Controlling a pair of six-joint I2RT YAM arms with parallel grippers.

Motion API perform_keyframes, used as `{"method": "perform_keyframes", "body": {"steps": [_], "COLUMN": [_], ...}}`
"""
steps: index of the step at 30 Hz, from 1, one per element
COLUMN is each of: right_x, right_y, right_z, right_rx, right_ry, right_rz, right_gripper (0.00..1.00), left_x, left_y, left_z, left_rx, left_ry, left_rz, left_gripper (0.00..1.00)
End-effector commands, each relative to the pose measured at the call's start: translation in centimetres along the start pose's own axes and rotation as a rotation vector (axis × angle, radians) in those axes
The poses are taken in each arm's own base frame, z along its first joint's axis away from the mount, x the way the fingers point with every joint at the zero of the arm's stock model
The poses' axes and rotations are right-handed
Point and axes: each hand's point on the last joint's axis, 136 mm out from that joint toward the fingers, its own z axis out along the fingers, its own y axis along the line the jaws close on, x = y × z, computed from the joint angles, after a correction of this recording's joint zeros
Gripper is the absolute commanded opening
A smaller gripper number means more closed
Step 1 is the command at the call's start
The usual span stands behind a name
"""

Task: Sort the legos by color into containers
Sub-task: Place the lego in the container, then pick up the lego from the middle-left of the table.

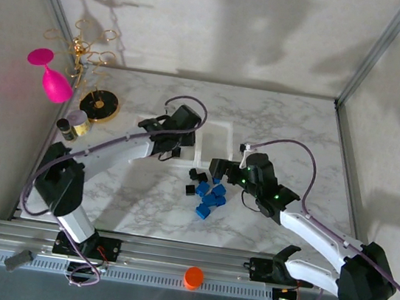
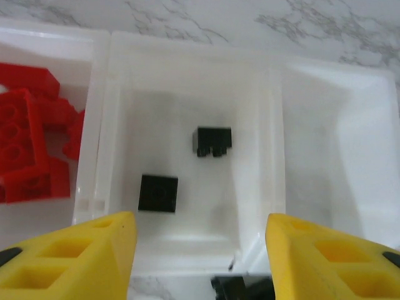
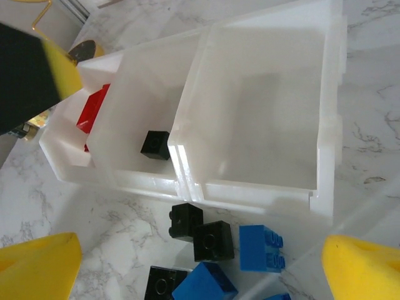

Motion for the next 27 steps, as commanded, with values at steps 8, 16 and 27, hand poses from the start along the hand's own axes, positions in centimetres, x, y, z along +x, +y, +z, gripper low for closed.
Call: {"method": "perform_keyframes", "body": {"steps": [8,16,27], "right_x": [2.6,3.4,3.4], "right_y": [-1.2,-1.7,-1.9], "right_z": [0.5,0.5,0.4], "right_rx": [0.026,0.033,0.042], "right_ry": [0.099,0.107,0.102], "right_rz": [-0.033,-0.02,-0.022], "right_gripper": [0.99,0.99,0.99], "left_x": [8.0,12.6,16.3], "left_y": [-0.7,-1.7,-2.2], "left_z": [-2.8,-1.9,1.1], "left_rx": [0.07,0.099,0.062], "left_ry": [0.126,0.202,0.268], "left_rz": [0.039,0.049,0.072], "left_gripper": [0.57,0.6,0.6]}}
